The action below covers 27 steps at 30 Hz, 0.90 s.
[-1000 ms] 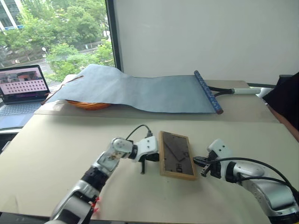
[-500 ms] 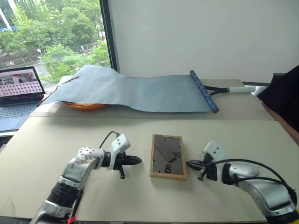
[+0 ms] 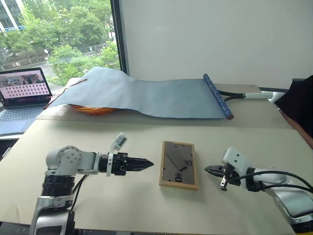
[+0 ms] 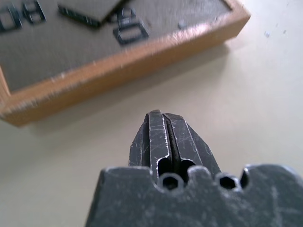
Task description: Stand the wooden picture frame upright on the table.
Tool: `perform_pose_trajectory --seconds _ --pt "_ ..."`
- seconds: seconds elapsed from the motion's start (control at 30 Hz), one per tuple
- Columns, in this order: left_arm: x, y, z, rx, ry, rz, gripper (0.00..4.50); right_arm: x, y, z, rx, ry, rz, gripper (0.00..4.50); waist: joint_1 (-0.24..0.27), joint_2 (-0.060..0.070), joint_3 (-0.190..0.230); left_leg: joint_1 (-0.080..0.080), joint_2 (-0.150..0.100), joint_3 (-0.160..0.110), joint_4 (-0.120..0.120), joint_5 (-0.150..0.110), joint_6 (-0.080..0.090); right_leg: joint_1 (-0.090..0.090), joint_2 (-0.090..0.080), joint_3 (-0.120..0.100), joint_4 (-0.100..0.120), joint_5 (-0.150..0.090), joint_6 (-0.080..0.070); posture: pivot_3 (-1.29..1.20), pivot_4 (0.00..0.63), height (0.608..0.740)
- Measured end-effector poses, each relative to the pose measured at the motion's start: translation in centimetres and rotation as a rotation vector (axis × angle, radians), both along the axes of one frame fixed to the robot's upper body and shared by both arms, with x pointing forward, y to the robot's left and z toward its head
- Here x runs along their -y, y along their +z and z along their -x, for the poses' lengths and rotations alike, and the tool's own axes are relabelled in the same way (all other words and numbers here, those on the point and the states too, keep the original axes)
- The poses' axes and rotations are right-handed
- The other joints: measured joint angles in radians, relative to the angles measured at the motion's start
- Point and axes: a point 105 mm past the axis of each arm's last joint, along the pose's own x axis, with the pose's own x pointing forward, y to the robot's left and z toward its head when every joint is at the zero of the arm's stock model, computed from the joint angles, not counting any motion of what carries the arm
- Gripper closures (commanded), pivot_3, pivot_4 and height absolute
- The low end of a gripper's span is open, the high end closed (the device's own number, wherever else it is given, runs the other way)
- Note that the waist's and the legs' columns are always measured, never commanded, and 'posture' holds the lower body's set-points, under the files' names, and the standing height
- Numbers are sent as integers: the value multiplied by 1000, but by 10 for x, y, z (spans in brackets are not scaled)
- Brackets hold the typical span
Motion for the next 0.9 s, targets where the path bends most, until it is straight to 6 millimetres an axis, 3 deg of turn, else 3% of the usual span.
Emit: perform_pose_trajectory --seconds 0.13,0.3,0.4,0.7,0.77,0.8,0.9 --pt "24 -23 9 -52 -50 -89 68 -1 -5 -1 19 12 6 4500 -2 0 0 0 0 0 0 0 0 1 0 0 0 1 -2 0 150 694" --pt "37 -28 8 -46 -48 -127 68 -5 -9 -4 31 4 -12 4500 -1 -1 -2 5 0 -1 1 0 0 7 0 0 0 1 -2 0 150 694" --pt "53 -30 2 -63 -25 -113 68 -16 -13 -4 33 12 -33 4500 3 -1 -2 17 0 -1 0 0 -1 17 0 0 -6 -1 2 0 150 694" --pt "70 -29 -7 -100 36 -57 68 -35 -14 -3 32 11 -58 4500 -3 -1 -2 15 -1 -2 -1 0 -1 19 0 0 -7 -1 2 0 150 694" --pt "70 -29 -7 -100 41 -59 633 -37 -13 -3 33 12 -56 4500 -3 -2 -2 15 -1 -2 -1 -1 -1 19 0 0 -7 -1 2 0 150 694" --pt "69 -30 -7 -100 47 -66 699 -38 -12 -3 33 13 -56 4500 -4 -2 -2 15 -1 -2 -1 -1 -1 18 0 0 -7 -1 2 0 150 694" --pt "66 -33 -5 -112 48 -71 1778 -40 -12 -3 32 16 -57 4500 -7 -2 -2 15 -1 -2 -2 -1 -1 17 0 0 -7 -1 2 0 150 694"
